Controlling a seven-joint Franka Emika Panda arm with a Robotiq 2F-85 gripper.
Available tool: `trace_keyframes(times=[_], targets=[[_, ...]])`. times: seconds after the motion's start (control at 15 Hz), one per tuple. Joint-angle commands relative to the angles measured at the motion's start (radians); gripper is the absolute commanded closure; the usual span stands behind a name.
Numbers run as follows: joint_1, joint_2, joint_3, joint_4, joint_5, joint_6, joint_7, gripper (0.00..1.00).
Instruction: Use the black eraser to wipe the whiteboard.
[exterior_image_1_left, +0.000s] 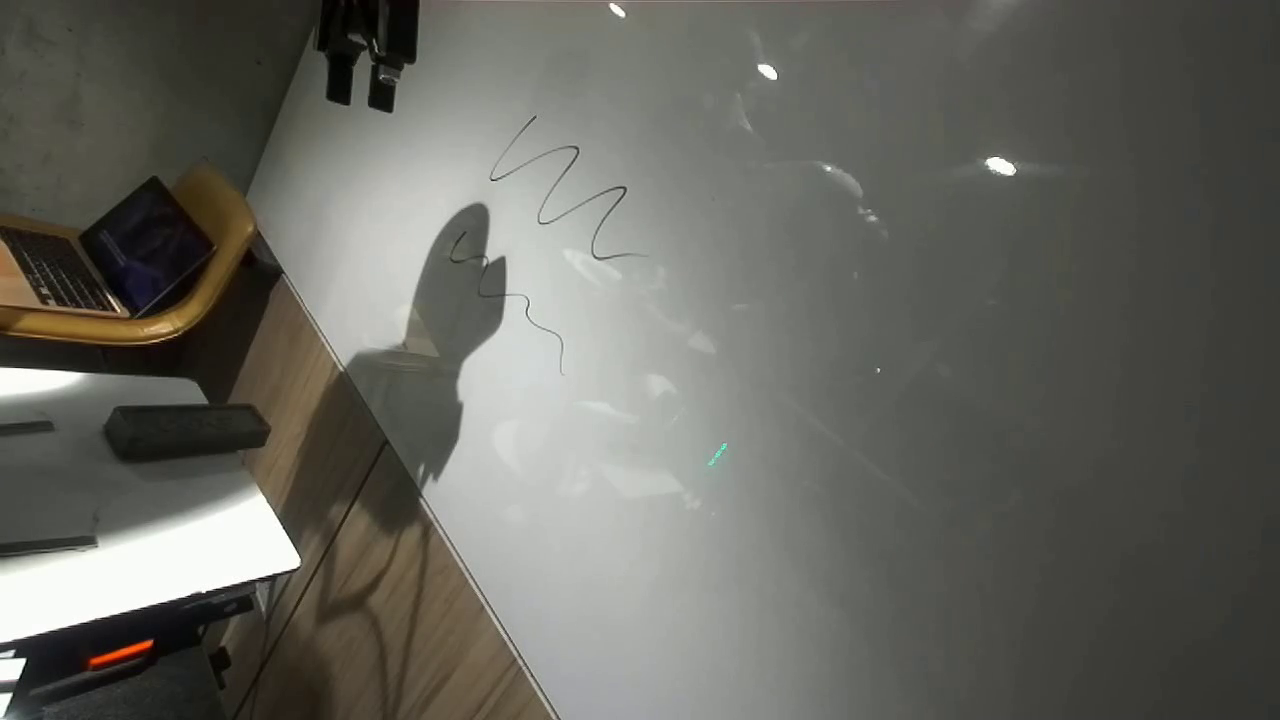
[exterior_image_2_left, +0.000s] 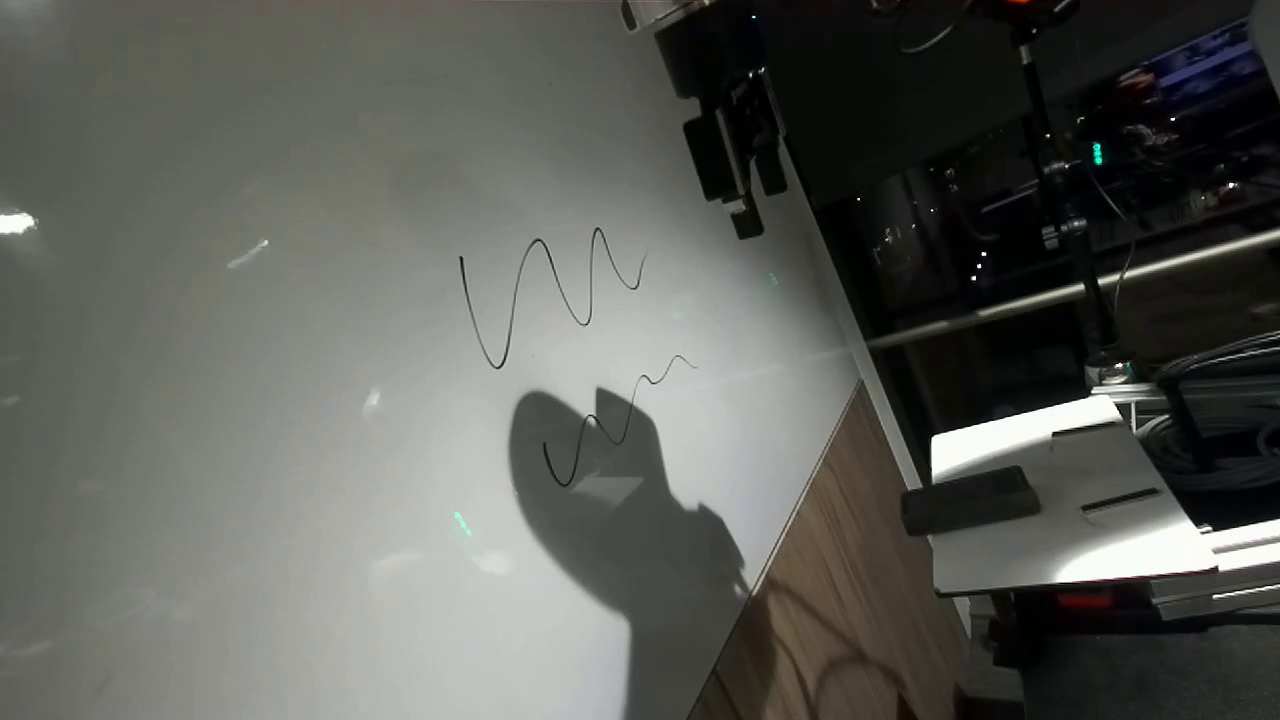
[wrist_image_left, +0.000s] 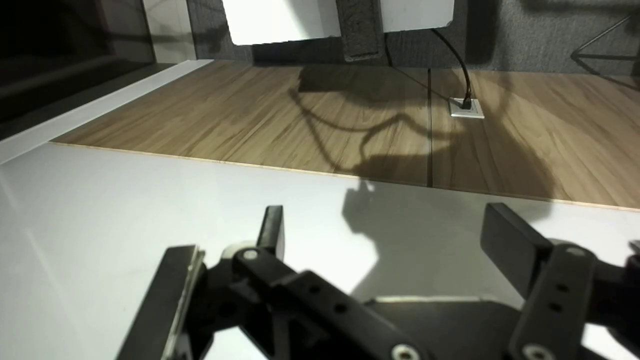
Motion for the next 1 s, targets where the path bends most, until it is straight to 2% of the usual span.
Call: trace_keyframes(times=[0.0,0.47,0.93], targets=[[0.057,0.005,-0.024,-0.026,-0.026,0.02,-0.003,0.0],[0.153,-0.048,-0.055,-0.261,-0.008,0.229,-0.073,0.0],[0.134,-0.021,-0.174,-0.499,0.027,0.505,-0.137,0.0]])
